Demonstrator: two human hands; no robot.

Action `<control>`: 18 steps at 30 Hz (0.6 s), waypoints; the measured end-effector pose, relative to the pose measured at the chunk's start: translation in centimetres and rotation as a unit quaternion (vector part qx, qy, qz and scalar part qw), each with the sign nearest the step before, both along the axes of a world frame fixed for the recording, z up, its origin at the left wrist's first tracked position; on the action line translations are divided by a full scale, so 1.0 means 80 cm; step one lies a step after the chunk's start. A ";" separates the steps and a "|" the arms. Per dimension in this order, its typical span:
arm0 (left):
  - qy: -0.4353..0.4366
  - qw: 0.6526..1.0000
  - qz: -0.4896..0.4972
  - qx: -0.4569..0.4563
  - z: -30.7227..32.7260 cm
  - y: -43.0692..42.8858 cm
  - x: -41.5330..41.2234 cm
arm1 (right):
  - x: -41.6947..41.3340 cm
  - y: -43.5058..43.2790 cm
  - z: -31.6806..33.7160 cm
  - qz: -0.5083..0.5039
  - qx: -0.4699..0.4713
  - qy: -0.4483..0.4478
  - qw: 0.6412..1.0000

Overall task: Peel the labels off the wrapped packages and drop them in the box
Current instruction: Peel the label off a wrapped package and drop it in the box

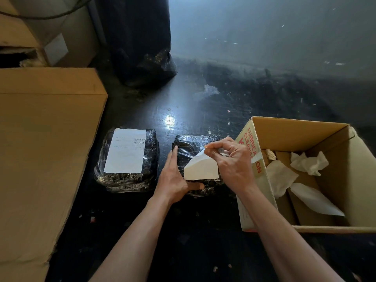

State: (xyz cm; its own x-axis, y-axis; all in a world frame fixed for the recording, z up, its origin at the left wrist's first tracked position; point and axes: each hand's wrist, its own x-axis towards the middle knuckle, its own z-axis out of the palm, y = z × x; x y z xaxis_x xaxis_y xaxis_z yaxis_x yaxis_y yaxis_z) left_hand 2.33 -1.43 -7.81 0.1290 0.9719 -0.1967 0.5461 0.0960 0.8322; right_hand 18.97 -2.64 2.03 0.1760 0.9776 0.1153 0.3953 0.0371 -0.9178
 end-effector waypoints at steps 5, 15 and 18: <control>-0.004 1.000 0.000 -0.002 -0.001 -0.001 0.000 | -0.001 -0.005 0.003 -0.006 -0.002 0.003 1.000; -0.005 1.000 0.005 -0.008 0.001 -0.001 0.005 | -0.001 -0.002 0.032 0.056 0.033 -0.104 0.993; -0.006 1.000 0.001 -0.003 0.001 -0.001 0.004 | 0.005 -0.005 0.029 0.057 0.026 -0.080 0.995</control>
State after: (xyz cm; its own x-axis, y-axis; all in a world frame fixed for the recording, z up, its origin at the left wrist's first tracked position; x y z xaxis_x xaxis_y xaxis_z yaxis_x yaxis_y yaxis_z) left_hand 2.64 -1.52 -7.73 0.1301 0.9709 -0.2010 0.5362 0.1016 0.8379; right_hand 19.40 -3.02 4.34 0.0394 0.9821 0.1843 0.5258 0.1365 -0.8396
